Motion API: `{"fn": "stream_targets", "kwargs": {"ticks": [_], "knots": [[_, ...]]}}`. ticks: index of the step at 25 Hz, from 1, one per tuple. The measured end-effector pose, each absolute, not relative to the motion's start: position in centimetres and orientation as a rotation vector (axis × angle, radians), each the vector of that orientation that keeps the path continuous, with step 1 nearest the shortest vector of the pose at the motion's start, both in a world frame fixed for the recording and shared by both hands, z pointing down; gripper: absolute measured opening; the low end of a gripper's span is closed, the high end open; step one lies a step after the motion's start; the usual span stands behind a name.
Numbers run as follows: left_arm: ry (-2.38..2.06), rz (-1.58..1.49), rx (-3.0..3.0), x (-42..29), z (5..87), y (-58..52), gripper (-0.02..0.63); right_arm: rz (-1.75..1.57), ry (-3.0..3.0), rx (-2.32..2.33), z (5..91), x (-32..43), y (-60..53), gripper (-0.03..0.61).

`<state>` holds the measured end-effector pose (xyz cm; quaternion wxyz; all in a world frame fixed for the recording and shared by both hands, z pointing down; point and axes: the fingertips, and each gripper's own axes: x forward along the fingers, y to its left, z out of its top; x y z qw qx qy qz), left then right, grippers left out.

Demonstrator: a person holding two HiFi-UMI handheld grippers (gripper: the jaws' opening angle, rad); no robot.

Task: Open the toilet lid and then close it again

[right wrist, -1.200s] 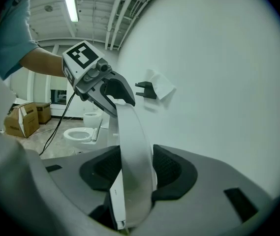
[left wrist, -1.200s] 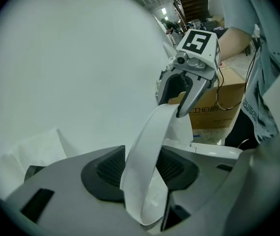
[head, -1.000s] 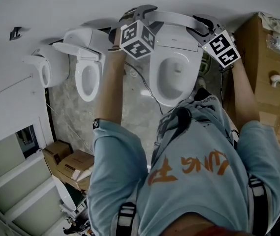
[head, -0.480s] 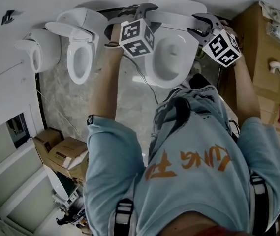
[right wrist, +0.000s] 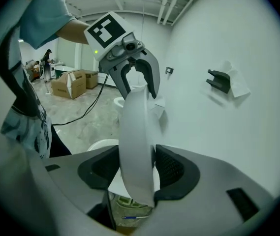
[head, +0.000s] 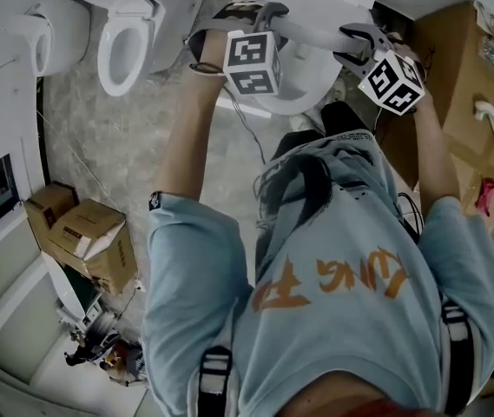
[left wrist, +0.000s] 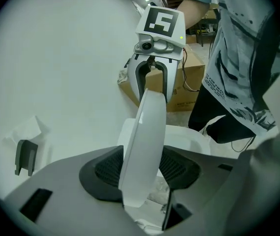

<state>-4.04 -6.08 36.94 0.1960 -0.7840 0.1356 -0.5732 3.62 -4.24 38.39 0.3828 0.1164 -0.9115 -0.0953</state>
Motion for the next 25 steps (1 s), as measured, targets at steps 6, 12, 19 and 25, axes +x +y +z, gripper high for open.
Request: {"fn": "stream_targets", "kwargs": {"ticks": [6, 12, 19, 25], "knots": [[0.379, -1.644, -2.226, -5.4, 39.8, -1.6, 0.242, -0.295, -2.226, 0.182, 41.4, 2.2, -0.2, 0.252], [0.388, -1.67, -2.247, -6.6, 43.0, 1.5, 0.258, -0.284, -2.202, 0.089, 44.6, 0.9, 2.6, 0.275], [0.397, -1.688, -2.263, -7.8, 47.4, 4.7, 0.279, -0.276, -2.158, -0.039, 48.5, -0.3, 5.5, 0.282], [0.407, -1.712, -2.287, -8.5, 51.9, 7.6, 0.299, -0.283, -2.098, -0.174, 52.5, -0.8, 8.2, 0.279]]}}
